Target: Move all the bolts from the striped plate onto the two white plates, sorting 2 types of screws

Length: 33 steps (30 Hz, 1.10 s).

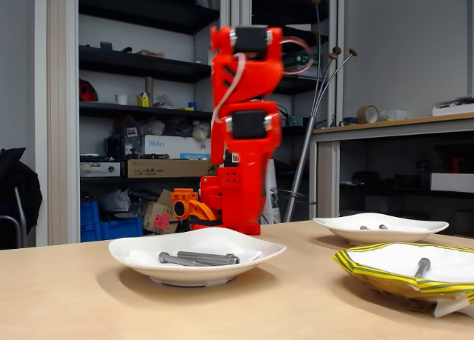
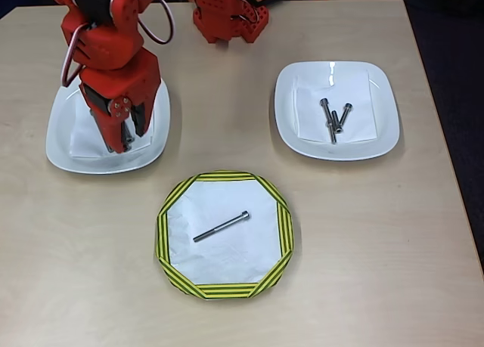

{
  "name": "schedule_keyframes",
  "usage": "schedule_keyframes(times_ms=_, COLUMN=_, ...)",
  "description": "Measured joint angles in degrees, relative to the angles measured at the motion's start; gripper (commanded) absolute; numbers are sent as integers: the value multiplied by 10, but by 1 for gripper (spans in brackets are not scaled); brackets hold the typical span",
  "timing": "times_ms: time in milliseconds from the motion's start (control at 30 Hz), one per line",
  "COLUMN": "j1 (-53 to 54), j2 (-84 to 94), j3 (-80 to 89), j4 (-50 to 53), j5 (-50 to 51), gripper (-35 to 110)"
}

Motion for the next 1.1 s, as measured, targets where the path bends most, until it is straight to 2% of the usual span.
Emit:
schedule_keyframes(times_ms=267, j1=-167, j2=-94, j3=-128, j4=-63, j5=-61, gripper=12)
schedule_keyframes(times_ms=500, j1=-219, j2=-137, j3=-123, j4=-189, j5=-98, gripper=13)
schedule_keyframes(times_ms=833, j1=-240, j2=-170, j3=-113, j4=-198, j5=-103, gripper=13)
schedule_keyframes(times_ms=1100, j1=-229, j2=-172, j3=-112, j4=-164, j5=-103, gripper=11)
